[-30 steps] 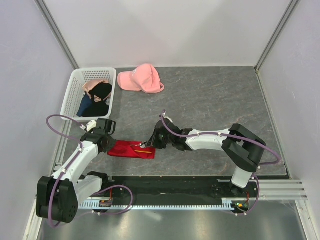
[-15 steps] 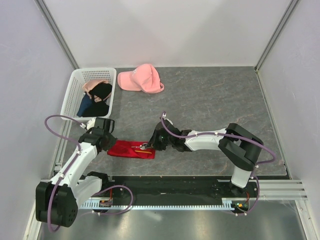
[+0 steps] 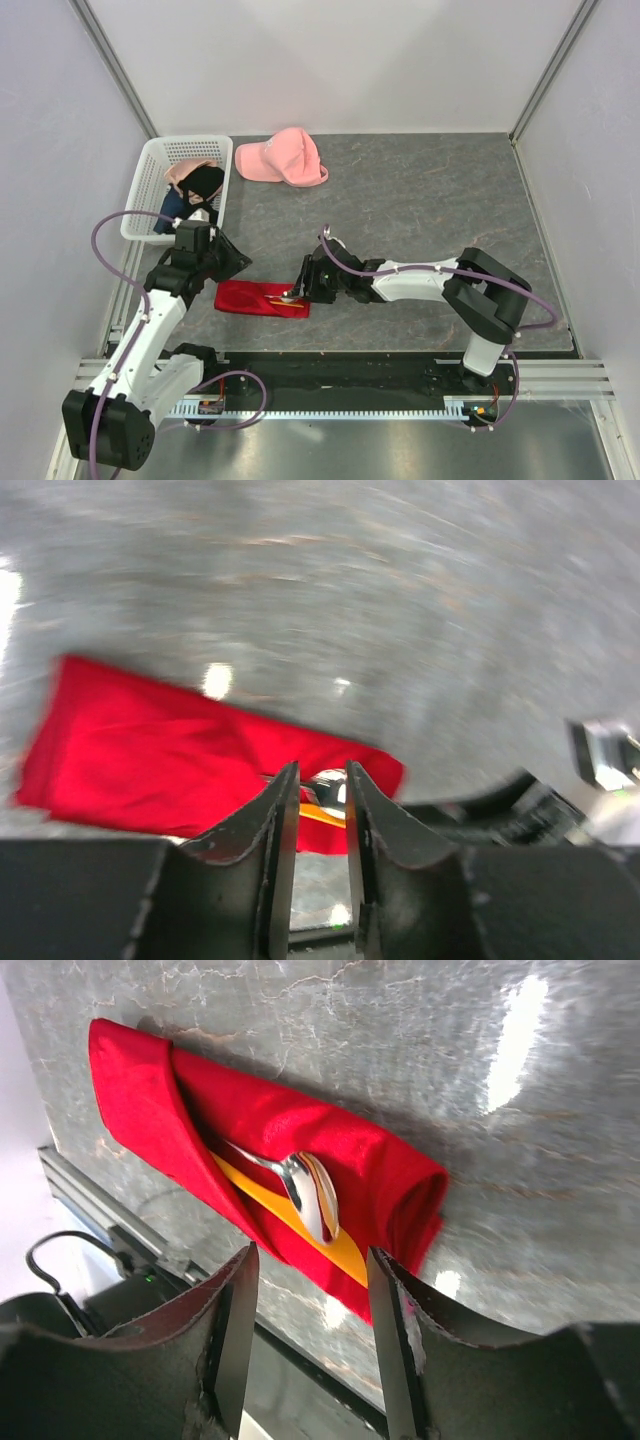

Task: Fold the napkin into a case and place the utensils inside
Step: Insert the spoon into the folded napkin, then reset both arms

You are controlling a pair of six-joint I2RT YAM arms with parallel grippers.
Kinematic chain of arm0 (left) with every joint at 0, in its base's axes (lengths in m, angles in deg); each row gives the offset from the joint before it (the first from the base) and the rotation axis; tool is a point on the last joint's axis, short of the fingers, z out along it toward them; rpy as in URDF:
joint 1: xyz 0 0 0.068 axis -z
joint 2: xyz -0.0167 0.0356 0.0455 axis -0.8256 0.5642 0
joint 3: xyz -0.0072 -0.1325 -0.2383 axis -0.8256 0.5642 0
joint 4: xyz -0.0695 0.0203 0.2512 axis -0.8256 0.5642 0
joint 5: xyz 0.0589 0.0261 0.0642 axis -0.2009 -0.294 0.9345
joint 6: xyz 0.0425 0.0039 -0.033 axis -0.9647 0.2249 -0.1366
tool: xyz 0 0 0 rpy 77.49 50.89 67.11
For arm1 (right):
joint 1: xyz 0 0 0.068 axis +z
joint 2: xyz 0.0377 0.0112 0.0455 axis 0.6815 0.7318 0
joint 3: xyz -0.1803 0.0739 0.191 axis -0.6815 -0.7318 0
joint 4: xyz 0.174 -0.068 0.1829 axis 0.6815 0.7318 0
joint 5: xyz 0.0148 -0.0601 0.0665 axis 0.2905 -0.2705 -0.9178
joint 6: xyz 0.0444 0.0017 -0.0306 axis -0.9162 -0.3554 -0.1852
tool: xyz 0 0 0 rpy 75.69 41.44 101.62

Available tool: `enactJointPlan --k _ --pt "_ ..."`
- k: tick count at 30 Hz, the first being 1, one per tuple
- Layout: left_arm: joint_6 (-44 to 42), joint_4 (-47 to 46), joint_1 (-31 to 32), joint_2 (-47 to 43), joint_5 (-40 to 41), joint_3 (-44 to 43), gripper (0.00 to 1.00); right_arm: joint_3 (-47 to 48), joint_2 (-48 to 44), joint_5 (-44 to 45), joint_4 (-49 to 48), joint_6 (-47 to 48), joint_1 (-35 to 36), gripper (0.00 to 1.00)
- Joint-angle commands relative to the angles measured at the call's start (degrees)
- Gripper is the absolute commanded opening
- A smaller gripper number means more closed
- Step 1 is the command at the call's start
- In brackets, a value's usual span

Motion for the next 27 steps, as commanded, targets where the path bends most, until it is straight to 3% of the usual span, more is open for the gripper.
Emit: enactJointPlan --k 1,7,8,11,12,13,15,19,27 --pt "-9.5 -7.2 0.0 0.0 -15.4 -3.1 0.35 3.6 -6.5 4.0 8.1 7.2 0.1 0.55" --pt "-11.4 -11.1 4.5 0.5 -25.6 -3.3 0.44 3.9 -16.3 12.5 19.0 18.2 0.1 0.58" --pt "-11.1 -13.0 6.5 0.0 -24.8 -2.9 0.5 3.3 -19.0 13.9 20.5 19.6 0.1 0.58" --pt "-10.3 -13.8 18.3 -0.2 -15.7 -3.1 0.55 -0.5 -25.9 19.5 23.5 24.0 0.1 0.66" --pt "-9.7 -15.0 24.1 -0.2 -13.5 -2.8 0.55 -1.9 -27.9 22.1 23.8 24.5 0.1 0.7" --pt "-8.5 -16.3 26.3 -0.4 -11.2 -2.4 0.56 -4.6 -29.8 23.1 24.1 24.6 -0.3 0.79" --pt "-7.2 -21.1 30.3 -0.8 -11.3 -0.4 0.56 -7.2 -36.0 25.4 24.7 24.4 -0.5 0.86" --pt "-3.2 -27.5 33.7 -2.1 -11.4 3.4 0.56 -16.1 -48.1 28.4 24.9 21.0 -0.7 0.98" --pt "0.6 -37.6 34.4 -5.8 -12.8 10.8 0.57 -28.4 -59.4 27.0 16.9 15.8 -0.8 0.98"
